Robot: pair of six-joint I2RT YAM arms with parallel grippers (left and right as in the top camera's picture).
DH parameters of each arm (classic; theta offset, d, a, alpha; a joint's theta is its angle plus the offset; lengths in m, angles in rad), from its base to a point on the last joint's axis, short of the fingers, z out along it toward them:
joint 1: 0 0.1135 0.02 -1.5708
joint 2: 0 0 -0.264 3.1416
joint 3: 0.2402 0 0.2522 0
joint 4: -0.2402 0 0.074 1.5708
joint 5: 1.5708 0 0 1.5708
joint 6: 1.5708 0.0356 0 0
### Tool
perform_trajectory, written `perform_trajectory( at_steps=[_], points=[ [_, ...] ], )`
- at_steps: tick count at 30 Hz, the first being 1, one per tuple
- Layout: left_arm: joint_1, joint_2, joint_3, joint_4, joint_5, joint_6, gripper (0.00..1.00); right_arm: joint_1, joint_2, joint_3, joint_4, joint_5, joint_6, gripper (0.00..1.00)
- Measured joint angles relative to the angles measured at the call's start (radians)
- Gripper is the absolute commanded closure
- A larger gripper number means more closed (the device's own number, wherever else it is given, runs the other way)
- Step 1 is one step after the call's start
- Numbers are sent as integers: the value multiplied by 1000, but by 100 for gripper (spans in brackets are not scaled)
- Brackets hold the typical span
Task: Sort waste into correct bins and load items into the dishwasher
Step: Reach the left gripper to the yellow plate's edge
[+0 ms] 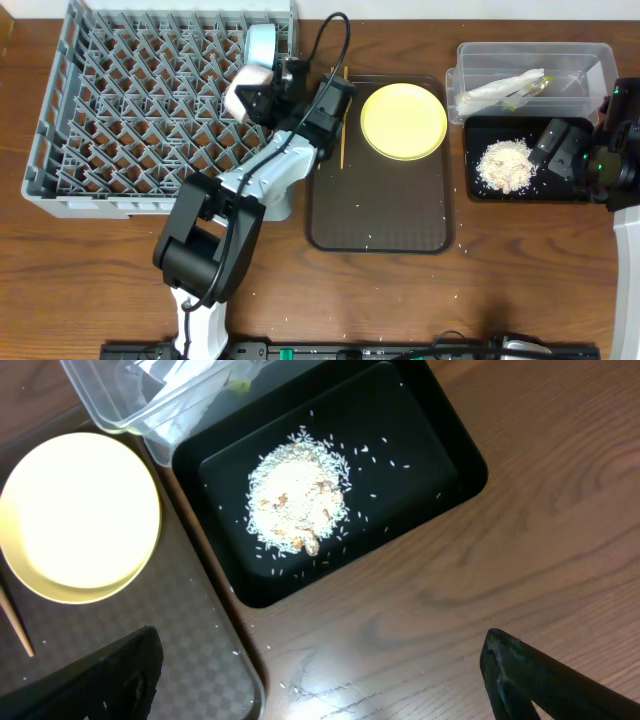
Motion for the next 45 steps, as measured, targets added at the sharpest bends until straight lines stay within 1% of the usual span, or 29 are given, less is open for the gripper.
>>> perform_trajectory(
  at_steps=[1,2,9,15,17,23,26,30,34,38,40,42,45],
  points=[
    [-9,0,-3,-4,12,5,52,0,0,0,0,0,0,1],
    [-17,0,-6,-3,23,0,47,0,0,0,0,0,0,1],
    [-40,0,-13,-4,110,3,17,0,0,0,0,0,0,1],
    [-40,0,-13,-1,189,-28,14,0,0,0,0,0,0,1],
    [-40,0,-13,-1,203,-53,10,0,0,0,0,0,0,1],
    [-40,-16,-4,0,281,-99,9,0,0,0,0,0,0,1],
    [-40,-47,4,-4,336,-109,9,0,0,0,0,0,0,1],
    [-40,-141,8,-38,436,-171,9,0,0,0,0,0,0,1],
    [-38,-272,16,-130,626,-293,9,0,0,0,0,0,0,1],
    [-29,-370,36,-230,945,-452,9,0,0,0,0,0,0,1],
    [-29,-389,42,-275,1136,-533,9,0,0,0,0,0,0,1],
    [-35,-386,42,-313,1289,-611,8,0,0,0,0,0,0,1],
    [-53,-357,42,-361,1411,-722,8,0,0,0,0,0,0,1]
  ],
)
